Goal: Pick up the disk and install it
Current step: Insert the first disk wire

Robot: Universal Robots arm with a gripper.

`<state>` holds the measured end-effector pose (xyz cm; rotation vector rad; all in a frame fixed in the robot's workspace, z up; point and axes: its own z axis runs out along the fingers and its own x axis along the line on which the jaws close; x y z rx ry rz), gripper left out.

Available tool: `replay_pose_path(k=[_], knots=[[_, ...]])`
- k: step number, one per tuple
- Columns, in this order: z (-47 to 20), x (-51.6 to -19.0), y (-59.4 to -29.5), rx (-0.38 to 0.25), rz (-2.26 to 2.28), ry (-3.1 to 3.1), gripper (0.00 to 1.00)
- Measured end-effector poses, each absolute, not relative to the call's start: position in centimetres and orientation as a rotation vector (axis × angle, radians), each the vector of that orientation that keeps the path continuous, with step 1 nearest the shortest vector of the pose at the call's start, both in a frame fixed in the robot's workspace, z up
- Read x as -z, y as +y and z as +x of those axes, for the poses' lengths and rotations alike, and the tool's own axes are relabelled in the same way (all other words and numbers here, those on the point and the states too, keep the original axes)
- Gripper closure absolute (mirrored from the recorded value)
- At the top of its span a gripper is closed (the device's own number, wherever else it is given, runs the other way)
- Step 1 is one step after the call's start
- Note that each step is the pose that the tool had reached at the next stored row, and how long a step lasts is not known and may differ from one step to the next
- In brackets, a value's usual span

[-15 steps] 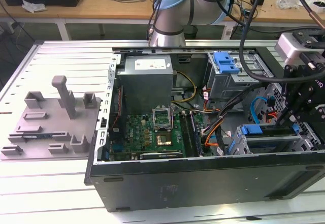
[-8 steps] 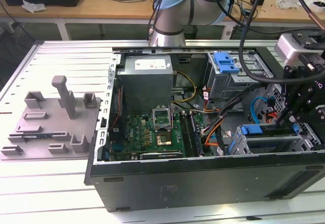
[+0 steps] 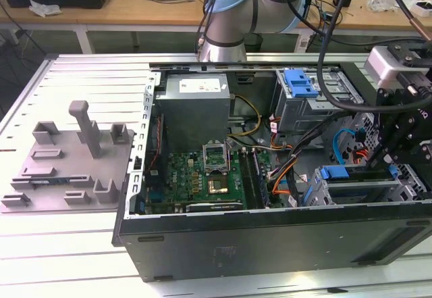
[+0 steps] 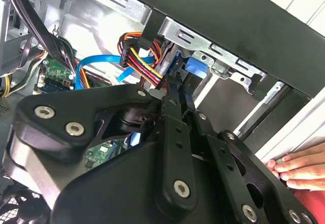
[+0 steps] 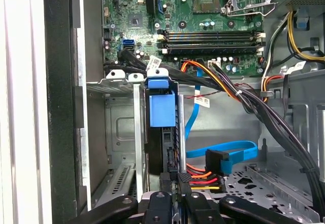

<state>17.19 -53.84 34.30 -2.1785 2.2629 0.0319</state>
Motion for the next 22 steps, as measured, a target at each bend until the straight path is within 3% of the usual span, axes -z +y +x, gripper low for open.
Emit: replay_pose_path(k=[22], knots=[[17.19, -33.88, -53.84, -0.032, -2.179, 2.263, 0.83]])
